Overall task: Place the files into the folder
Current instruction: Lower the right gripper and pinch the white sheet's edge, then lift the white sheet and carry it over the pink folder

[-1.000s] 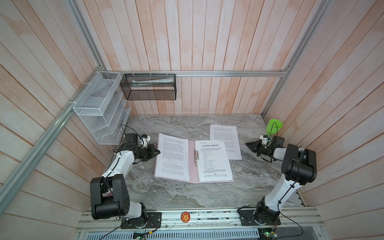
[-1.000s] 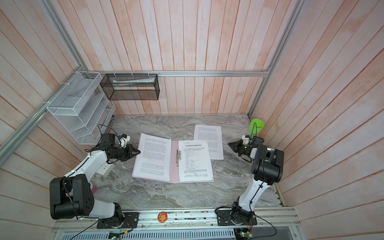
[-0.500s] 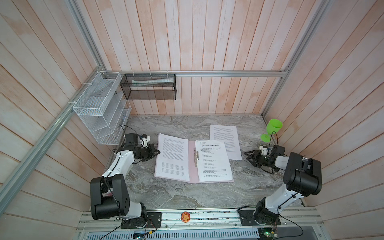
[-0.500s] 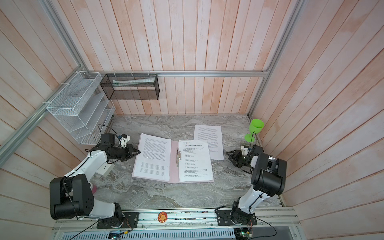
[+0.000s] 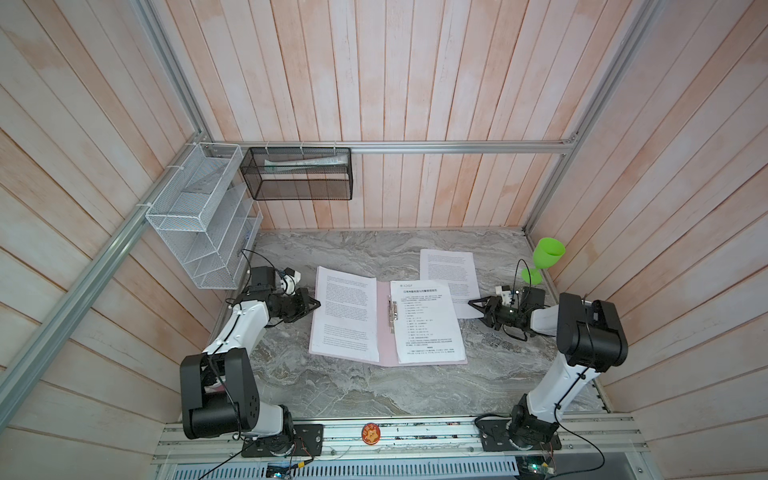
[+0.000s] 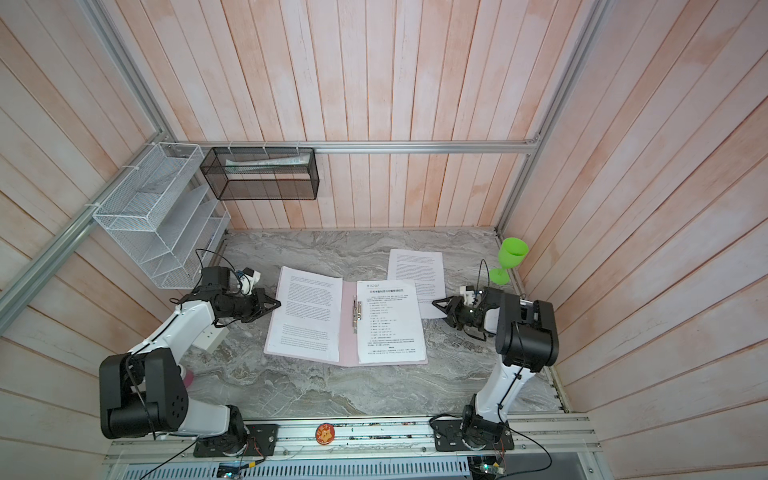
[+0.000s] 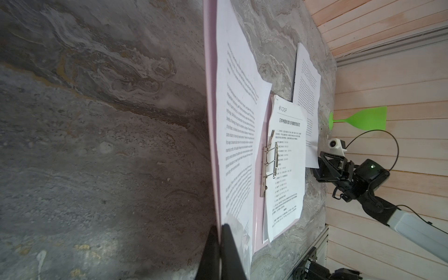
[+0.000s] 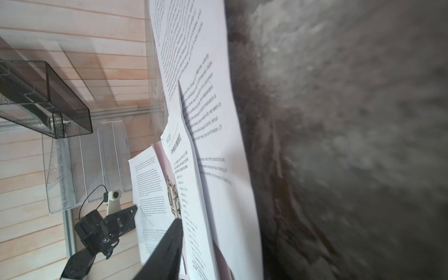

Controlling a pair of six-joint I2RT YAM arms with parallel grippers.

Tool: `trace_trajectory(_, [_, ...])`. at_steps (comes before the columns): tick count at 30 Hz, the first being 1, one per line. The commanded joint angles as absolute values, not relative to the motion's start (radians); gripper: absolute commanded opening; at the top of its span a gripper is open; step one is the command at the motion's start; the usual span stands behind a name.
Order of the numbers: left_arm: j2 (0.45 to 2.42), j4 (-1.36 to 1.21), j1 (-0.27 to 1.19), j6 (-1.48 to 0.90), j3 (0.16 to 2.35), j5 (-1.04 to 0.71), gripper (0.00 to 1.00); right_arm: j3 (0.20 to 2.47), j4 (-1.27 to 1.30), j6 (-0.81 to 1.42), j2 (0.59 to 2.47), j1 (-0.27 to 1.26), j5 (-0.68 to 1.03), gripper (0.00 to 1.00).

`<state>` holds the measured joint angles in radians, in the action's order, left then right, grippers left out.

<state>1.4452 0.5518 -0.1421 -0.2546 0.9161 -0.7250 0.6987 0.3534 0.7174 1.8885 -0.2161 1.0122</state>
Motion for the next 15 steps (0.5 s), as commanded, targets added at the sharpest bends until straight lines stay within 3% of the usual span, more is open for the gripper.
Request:
trace_trajectory(1, [1.445, 0.554, -0.143, -0.237, 0.918, -0.708, 0.0, 0.707, 0.408, 0.804, 1.972, -0.188, 0.953, 0.21])
trace_trajectory(3, [1.442, 0.556, -0.142, -0.235, 0.919, -0.707, 0.0, 0.714, 0.466, 0.841, 1.992, -0.181, 0.97, 0.11])
trace_trajectory(4, [1.44, 0.556, -0.142, -0.236, 0.917, -0.705, 0.0, 0.712, 0.497, 0.862, 1.997, -0.181, 0.978, 0.0])
trace_trajectory(15, [1.434, 0.555, -0.143, -0.235, 0.92, -0.701, 0.0, 0.694, 0.804, 1.076, 1.885, -0.186, 0.987, 0.0])
